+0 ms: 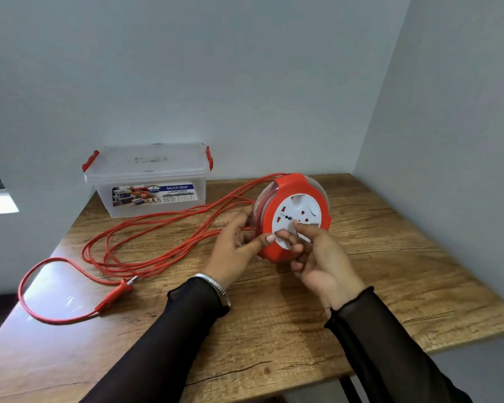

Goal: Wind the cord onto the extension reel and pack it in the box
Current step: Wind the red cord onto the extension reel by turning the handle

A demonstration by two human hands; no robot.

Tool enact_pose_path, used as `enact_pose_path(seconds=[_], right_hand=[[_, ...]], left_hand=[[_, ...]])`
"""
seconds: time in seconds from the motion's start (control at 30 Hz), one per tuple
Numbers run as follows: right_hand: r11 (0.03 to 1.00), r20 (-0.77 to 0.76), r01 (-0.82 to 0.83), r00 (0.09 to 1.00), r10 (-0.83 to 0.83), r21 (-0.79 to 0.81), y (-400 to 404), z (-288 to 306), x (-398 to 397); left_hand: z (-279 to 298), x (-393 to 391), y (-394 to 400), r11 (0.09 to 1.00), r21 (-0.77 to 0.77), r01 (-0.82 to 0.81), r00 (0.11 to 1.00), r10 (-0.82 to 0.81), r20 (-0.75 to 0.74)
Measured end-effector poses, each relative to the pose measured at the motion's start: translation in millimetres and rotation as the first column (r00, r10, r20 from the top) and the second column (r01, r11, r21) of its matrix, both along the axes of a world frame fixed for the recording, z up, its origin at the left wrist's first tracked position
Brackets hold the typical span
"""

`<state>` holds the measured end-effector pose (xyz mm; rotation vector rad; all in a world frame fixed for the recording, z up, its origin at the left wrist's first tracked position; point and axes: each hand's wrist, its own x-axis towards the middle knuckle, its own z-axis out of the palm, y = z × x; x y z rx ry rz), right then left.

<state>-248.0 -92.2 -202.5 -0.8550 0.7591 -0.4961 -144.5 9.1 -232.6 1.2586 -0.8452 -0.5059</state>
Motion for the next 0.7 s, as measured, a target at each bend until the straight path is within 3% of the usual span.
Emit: enact_pose_path(seconds=[0.07,0.13,0.2,0.27,0.3,0.33,0.37,0.4,0.43,0.47,0.5,0.6,0.7], right_hand=[[0.996,0.067,-0.019,0.998,0.013,0.086,1.7,2.1,0.9],[0.998,0.088,-0.031,0.996,0.026,0.052,4.1,2.9,0.6],[0.995,0.047,-0.026,0.998,0.031,-0.095,7.4,-0.2,0.3],[0.931,-0.078,-0.014,0.997,-0.016,-0.364,11.1,-8.6,-4.9],[0.835,-0.160,-0.026,0.984,-0.074,-0.550,11.3,-15.1,-10.8],[0.647,-0.233,-0.084,0.961,-0.149,-0.758,10.6,-22.2,-18.2],[0.359,-0.275,-0.182,0.934,-0.229,-0.915,8.4,-28.5,-26.4],[0.030,-0.261,-0.264,0.920,-0.293,-0.964,4.6,-30.9,-34.6],[-0.240,-0.236,-0.319,0.918,-0.318,-0.917,-0.6,-27.8,-40.9],[-0.420,-0.244,-0.366,0.917,-0.317,-0.830,-7.4,-21.0,-44.3],[-0.537,-0.273,-0.406,0.910,-0.313,-0.739,-14.0,-11.9,-45.4],[-0.763,-0.327,-0.451,0.887,-0.325,-0.464,-32.2,15.8,-37.8],[-0.891,-0.295,-0.428,0.880,-0.372,-0.153,-41.7,33.1,-28.4]], left_hand=[[-0.8,0.7,-0.5,1.000,0.009,0.005,1.000,-0.005,-0.027],[-1.1,1.0,-1.5,1.000,0.003,-0.008,0.999,0.008,-0.043],[-1.6,2.1,-2.3,1.000,-0.014,-0.022,0.999,0.021,-0.033],[-1.5,3.6,-2.2,0.999,-0.035,-0.022,1.000,0.021,-0.006],[-1.3,4.1,-1.8,0.999,-0.040,-0.019,1.000,0.019,0.006],[-1.2,4.9,-1.2,0.999,-0.043,-0.017,1.000,0.017,0.012],[-1.1,5.8,-0.5,0.999,-0.047,-0.016,1.000,0.017,0.014],[-1.0,7.4,0.1,0.999,-0.046,-0.015,1.000,0.016,0.017],[-0.7,8.6,1.0,0.999,-0.036,-0.012,1.000,0.013,0.021],[-0.3,9.8,1.5,1.000,-0.020,-0.008,1.000,0.008,0.026],[0.1,10.5,2.2,1.000,-0.008,-0.003,0.999,0.003,0.032],[0.3,10.9,3.3,1.000,-0.003,0.011,0.999,-0.011,0.047],[0.6,10.5,3.9,1.000,-0.013,0.026,0.999,-0.025,0.046]])
